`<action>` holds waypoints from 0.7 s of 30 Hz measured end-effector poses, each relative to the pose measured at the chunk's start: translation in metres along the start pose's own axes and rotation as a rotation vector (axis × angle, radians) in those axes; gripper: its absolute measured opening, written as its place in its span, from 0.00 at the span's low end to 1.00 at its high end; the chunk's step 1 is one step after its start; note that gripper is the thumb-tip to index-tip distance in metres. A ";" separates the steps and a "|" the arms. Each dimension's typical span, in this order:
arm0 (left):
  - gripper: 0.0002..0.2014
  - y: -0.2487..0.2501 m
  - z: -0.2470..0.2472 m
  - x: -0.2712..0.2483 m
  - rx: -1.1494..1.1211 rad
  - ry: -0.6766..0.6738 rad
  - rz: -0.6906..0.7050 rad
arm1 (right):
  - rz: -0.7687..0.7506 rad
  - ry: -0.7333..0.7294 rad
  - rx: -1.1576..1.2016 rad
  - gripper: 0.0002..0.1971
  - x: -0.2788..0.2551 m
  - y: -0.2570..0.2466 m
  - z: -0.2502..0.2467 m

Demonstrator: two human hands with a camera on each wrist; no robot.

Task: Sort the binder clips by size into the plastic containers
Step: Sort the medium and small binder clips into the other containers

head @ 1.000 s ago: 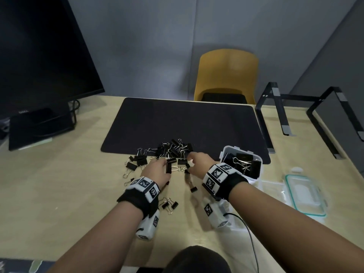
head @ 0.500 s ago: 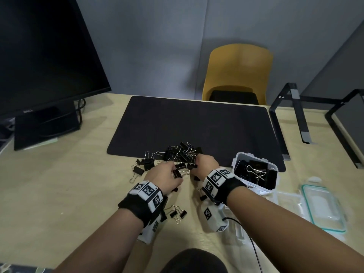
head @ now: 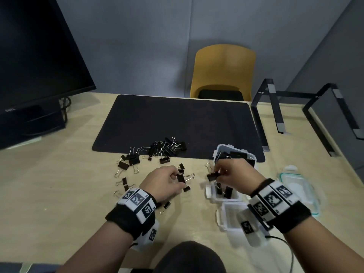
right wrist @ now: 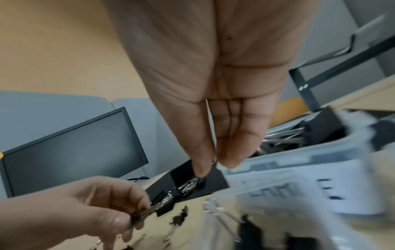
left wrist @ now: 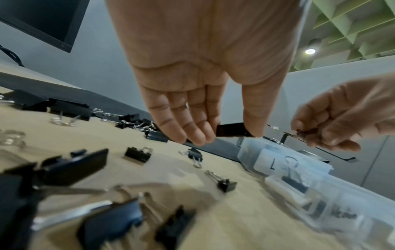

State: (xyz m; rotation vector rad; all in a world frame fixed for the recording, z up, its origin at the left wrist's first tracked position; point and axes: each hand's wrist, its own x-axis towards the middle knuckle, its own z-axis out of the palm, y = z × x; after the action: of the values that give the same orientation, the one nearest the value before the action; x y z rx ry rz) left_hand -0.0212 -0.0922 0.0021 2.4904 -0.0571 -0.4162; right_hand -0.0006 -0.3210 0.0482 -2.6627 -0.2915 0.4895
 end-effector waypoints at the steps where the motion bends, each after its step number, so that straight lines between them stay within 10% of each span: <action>1: 0.16 0.003 0.003 -0.001 -0.020 -0.004 0.001 | -0.001 -0.006 -0.019 0.08 -0.007 0.009 0.000; 21: 0.21 0.067 0.057 0.003 -0.022 -0.025 0.218 | 0.076 0.091 0.131 0.15 -0.049 0.062 0.031</action>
State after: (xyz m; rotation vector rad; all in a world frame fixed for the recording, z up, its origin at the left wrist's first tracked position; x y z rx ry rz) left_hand -0.0328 -0.1795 -0.0041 2.4251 -0.3295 -0.3531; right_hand -0.0488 -0.3786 0.0091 -2.5668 -0.1264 0.3949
